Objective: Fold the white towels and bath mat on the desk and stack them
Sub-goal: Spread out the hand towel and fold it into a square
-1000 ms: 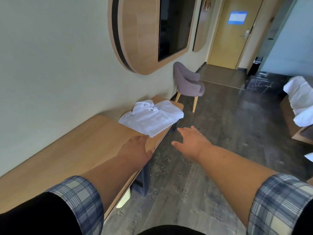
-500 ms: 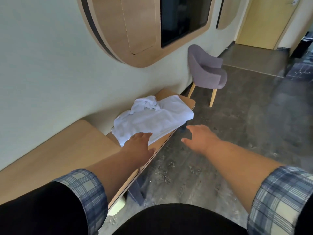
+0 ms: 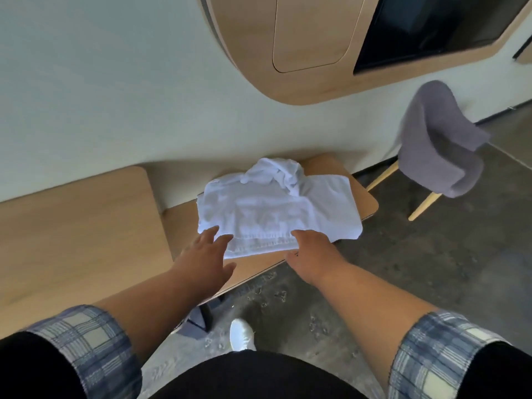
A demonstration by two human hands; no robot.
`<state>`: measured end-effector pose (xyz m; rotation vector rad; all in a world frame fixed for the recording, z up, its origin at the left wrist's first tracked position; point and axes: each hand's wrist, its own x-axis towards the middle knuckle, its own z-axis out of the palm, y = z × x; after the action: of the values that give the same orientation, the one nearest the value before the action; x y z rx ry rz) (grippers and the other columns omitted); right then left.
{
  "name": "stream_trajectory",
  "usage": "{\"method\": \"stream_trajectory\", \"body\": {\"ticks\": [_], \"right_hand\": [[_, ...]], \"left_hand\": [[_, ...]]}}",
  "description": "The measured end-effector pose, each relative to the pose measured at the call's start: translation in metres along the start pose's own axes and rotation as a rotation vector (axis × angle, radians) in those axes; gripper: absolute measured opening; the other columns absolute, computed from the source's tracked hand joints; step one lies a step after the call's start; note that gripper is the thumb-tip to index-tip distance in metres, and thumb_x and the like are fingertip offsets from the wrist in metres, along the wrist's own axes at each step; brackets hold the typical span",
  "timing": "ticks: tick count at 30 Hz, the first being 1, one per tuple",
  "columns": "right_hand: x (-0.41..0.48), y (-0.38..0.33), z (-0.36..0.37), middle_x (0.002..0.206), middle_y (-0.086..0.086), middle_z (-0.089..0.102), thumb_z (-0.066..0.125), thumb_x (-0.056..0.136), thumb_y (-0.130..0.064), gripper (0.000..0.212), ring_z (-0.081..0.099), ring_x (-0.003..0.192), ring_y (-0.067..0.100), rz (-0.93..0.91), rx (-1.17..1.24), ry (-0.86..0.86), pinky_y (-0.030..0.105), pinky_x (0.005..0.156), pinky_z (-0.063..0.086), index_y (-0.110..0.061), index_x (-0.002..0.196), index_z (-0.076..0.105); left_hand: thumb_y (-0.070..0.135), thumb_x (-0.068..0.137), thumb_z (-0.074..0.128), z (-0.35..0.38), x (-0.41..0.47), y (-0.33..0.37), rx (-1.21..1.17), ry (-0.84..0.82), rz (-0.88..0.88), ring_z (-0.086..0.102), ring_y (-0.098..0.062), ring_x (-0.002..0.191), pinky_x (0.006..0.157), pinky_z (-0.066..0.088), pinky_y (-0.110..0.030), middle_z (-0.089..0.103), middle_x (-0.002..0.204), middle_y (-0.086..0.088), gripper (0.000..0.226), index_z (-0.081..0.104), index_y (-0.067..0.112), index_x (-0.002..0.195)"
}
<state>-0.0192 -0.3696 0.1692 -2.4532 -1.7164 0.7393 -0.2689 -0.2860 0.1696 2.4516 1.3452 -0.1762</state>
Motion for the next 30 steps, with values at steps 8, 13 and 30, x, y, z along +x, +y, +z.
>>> {"method": "stream_trajectory", "body": {"ticks": [8, 13, 30], "right_hand": [[0.131, 0.065, 0.004, 0.152, -0.001, 0.042, 0.047, 0.096, -0.057, 0.061, 0.031, 0.144, 0.028, 0.116, -0.039, 0.028, 0.053, 0.119, 0.023, -0.029, 0.149, 0.037], [0.186, 0.128, 0.018, 0.153, 0.000, 0.041, 0.050, 0.096, -0.056, 0.060, 0.030, 0.144, 0.026, 0.204, 0.087, -0.002, 0.049, 0.118, 0.028, -0.031, 0.149, 0.040], [0.497, 0.201, 0.093, 0.165, 0.017, 0.006, 0.078, 0.076, -0.058, 0.102, 0.019, 0.149, 0.039, 0.036, 0.380, 0.078, 0.041, 0.118, 0.026, -0.038, 0.157, 0.019]], "left_hand": [[0.053, 0.096, 0.053, 0.020, 0.160, 0.009, 0.109, -0.035, 0.092, -0.002, -0.033, 0.154, 0.122, 0.015, -0.050, -0.013, 0.167, -0.005, 0.080, 0.003, 0.039, 0.157], [0.052, 0.098, 0.049, 0.041, 0.246, 0.027, 0.236, -0.155, 0.183, -0.004, -0.032, 0.154, 0.124, 0.008, -0.049, -0.008, 0.168, -0.007, 0.081, -0.004, 0.038, 0.157], [0.012, 0.094, 0.061, 0.142, 0.574, 0.076, 0.092, 0.019, -0.184, 0.005, -0.033, 0.152, 0.113, 0.031, -0.056, 0.000, 0.167, -0.008, 0.089, 0.005, 0.043, 0.157]]}}
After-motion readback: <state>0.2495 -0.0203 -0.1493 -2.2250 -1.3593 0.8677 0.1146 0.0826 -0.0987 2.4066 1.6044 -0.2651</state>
